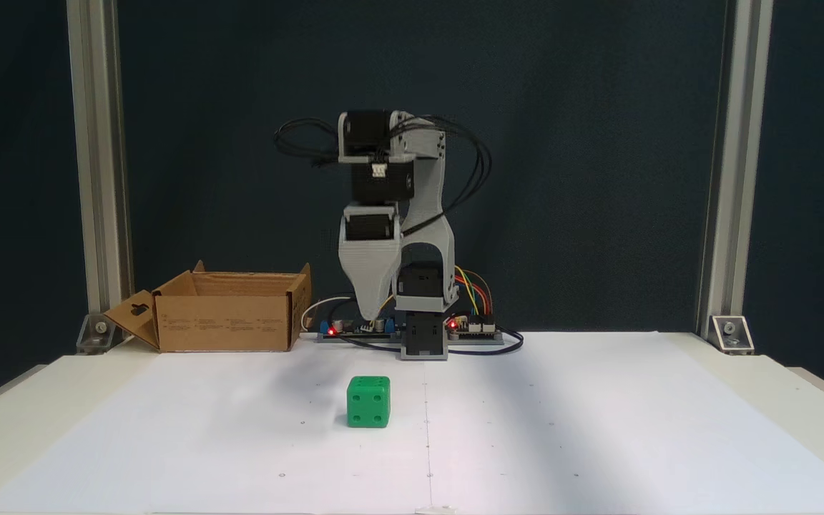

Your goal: Grasp a green dice and put it in the bin.

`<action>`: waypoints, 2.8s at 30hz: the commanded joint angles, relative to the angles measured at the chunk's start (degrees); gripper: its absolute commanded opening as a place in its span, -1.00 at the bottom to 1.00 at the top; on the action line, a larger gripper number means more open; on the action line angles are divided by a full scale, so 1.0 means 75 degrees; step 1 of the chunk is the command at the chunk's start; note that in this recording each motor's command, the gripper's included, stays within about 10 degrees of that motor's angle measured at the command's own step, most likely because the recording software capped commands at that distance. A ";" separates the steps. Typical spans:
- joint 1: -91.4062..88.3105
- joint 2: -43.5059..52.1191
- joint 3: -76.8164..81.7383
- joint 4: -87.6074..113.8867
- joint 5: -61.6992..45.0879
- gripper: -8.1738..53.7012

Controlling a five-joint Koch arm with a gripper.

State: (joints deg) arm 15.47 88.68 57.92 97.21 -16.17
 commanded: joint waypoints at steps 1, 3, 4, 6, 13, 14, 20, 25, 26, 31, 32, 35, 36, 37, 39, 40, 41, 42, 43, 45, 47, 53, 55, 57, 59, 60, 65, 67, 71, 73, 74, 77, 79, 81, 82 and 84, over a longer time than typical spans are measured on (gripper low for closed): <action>-0.0012 0.0035 -0.0422 0.0000 -0.0047 0.70; -0.0059 -0.0094 -0.0422 -0.0270 0.0094 0.70; -0.0070 -0.0117 -0.0422 -0.0375 0.0223 0.70; -0.0070 -0.0188 -0.0422 -0.0551 0.0340 0.68; -0.0059 -0.0457 -0.0422 -0.0855 0.0656 0.68; -0.0070 -0.0563 -0.0422 -0.0867 0.0715 0.68; 0.0035 -0.0750 -0.0422 -0.1020 0.0902 0.68; 0.0129 -0.0750 -0.0422 -0.1055 0.0973 0.68; 0.0141 -0.0750 -0.0422 -0.1055 0.0984 0.68; 0.0164 -0.0750 -0.0387 -0.1055 0.0996 0.68; 0.0164 -0.0750 -0.0363 -0.1055 0.0996 0.68; 0.0141 -0.0750 -0.0141 -0.1195 0.0996 0.68; 0.0141 -0.0750 -0.0035 -0.1313 0.0996 0.68; 0.0141 -0.0750 0.0082 -0.1441 0.0996 0.68; 0.0141 -0.0750 0.0305 -0.1688 0.0996 0.68; 0.0129 -0.0750 0.0422 -0.1781 0.0996 0.68; 0.0129 -0.0750 0.0551 -0.1887 0.0996 0.68; 0.0129 -0.0750 0.0645 -0.1945 0.0996 0.68; 0.0129 -0.0750 0.0762 -0.2027 0.0996 0.68; 0.0141 -0.0750 0.0973 -0.2191 0.0996 0.68; 0.0152 -0.0750 0.1160 -0.2438 0.0996 0.68; 0.0234 -0.0785 0.1828 -0.3270 0.0984 0.68; 0.0246 -0.0855 0.1945 -0.3434 0.0984 0.68; 0.0258 -0.1008 0.2016 -0.3574 0.0984 0.68; 0.0258 -0.1055 0.2121 -0.3715 0.0984 0.66; 0.0258 -0.1078 0.2168 -0.3773 0.0984 0.66; 0.0293 -0.1582 0.2238 -0.4031 0.0984 0.66; 0.0293 -0.1664 0.2250 -0.4055 0.0973 0.65; 0.0270 -0.1781 0.2262 -0.4102 0.0949 0.60; 0.0258 -0.1781 0.2297 -0.4102 0.0949 0.59; 0.0234 -0.1781 0.2309 -0.4102 0.0949 0.55; 0.0211 -0.1781 0.2367 -0.4102 0.0949 0.52; 0.0188 -0.1781 0.2426 -0.4102 0.0949 0.52; 0.0141 -0.1781 0.2461 -0.4102 0.0961 0.52; 0.0117 -0.1781 0.2473 -0.4102 0.0973 0.52; 0.0082 -0.1781 0.2473 -0.4102 0.0984 0.52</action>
State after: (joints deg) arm 16.52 74.53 77.08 65.83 -10.81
